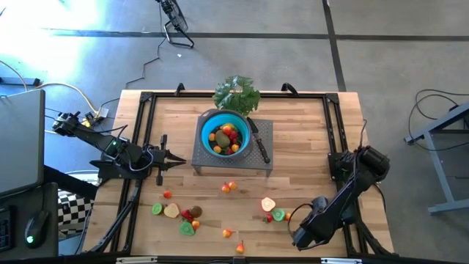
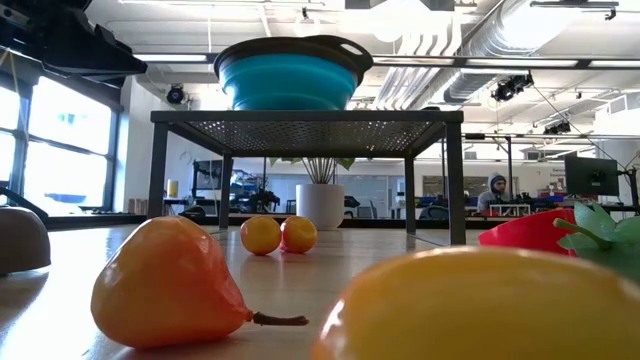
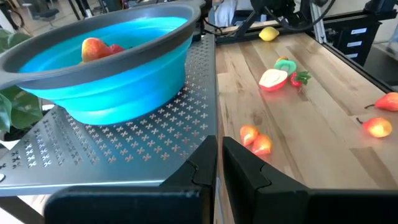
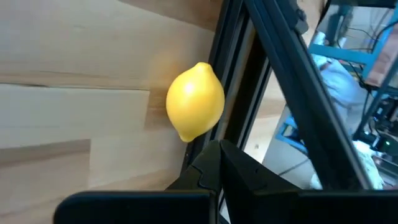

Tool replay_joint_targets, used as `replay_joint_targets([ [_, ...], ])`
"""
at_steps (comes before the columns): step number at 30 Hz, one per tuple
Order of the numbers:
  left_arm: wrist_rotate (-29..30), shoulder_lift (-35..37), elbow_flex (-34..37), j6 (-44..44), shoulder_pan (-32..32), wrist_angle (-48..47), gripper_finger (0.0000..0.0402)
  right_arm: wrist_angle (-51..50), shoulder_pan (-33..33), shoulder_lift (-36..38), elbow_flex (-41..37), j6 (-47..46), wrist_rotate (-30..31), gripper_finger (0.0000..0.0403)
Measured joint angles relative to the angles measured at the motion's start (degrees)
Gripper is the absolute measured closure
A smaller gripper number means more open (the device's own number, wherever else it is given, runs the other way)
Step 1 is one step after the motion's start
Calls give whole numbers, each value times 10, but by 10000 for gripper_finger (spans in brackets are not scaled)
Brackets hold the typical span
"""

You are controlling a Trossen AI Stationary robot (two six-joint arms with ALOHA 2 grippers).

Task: Pick & Place Fruit
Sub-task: Put the lemon into the blue strainer bowl on the shelf

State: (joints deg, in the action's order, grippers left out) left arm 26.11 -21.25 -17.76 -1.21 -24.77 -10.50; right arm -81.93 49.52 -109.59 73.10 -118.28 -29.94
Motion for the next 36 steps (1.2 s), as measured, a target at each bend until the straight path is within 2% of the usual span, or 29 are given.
replay_joint_targets([
  [4,0,0,0,0,0,0,380,1,0,-24,0,4,-9,400],
  [11,0,0,0,0,0,0,380,-17,7,-49,-16,12,-58,400],
  [16,0,0,0,0,0,0,380,4,19,-49,-48,-42,-77,400],
  [24,0,0,0,0,0,-1,380,108,28,-49,-76,-109,-61,400],
  [31,0,0,0,0,0,-2,380,113,19,-47,-76,-124,-28,400],
  [36,1,0,0,-5,0,-2,380,107,3,-19,-76,-149,28,400],
])
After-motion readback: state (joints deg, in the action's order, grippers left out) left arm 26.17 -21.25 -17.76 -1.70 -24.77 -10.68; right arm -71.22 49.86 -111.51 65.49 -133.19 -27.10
